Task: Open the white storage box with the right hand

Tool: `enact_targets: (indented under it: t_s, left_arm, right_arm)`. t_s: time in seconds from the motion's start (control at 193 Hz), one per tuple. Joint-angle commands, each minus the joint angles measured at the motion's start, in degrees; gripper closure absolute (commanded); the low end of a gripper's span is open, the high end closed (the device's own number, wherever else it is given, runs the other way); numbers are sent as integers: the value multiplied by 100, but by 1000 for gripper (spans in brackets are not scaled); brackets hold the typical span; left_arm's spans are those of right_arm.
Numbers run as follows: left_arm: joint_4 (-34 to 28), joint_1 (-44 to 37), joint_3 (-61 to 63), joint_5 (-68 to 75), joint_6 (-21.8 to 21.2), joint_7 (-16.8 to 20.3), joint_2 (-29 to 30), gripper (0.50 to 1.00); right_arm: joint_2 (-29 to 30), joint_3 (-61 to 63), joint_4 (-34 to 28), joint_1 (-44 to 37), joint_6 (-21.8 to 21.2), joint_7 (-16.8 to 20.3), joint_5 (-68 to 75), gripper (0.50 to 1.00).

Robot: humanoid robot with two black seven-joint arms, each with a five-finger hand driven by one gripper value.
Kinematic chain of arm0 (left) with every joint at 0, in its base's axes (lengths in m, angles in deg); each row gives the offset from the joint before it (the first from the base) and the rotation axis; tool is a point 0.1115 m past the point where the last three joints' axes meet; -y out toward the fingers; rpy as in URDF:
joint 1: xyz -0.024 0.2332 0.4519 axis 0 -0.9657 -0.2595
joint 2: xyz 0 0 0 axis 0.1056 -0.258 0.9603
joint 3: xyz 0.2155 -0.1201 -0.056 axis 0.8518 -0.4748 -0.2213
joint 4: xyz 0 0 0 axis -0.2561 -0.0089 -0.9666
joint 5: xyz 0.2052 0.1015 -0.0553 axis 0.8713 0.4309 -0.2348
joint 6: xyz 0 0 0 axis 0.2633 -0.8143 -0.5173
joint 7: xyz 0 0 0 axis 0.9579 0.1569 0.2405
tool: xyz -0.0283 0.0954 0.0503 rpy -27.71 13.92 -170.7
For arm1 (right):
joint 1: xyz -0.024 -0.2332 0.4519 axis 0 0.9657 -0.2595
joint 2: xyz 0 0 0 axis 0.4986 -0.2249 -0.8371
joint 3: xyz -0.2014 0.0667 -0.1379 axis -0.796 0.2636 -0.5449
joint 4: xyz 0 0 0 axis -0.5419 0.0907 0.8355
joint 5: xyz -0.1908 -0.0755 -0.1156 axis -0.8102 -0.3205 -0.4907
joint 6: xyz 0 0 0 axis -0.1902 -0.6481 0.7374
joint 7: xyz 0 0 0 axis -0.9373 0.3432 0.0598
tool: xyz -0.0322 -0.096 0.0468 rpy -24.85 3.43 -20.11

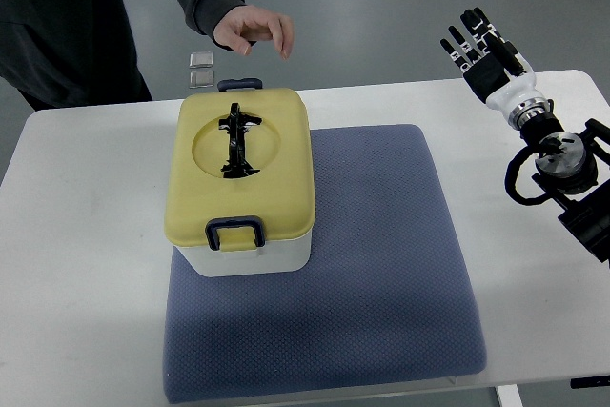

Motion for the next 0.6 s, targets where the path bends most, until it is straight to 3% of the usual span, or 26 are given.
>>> enact_targets:
  t_s: [0.0, 0.404, 0.595]
  left_arm:
    - [-1, 0, -1, 0, 9, 0, 0, 500]
    - [51, 18, 16, 0, 9, 0, 0, 500]
    - [148, 18, 25, 9, 27, 0, 0, 500]
  right_arm:
    - [0, -1, 0, 0, -23, 0, 14, 564]
    - [-27, -115, -211, -326, -85, 53, -355, 564]
    - [-123, -457, -228, -1116, -445, 70, -3140, 564]
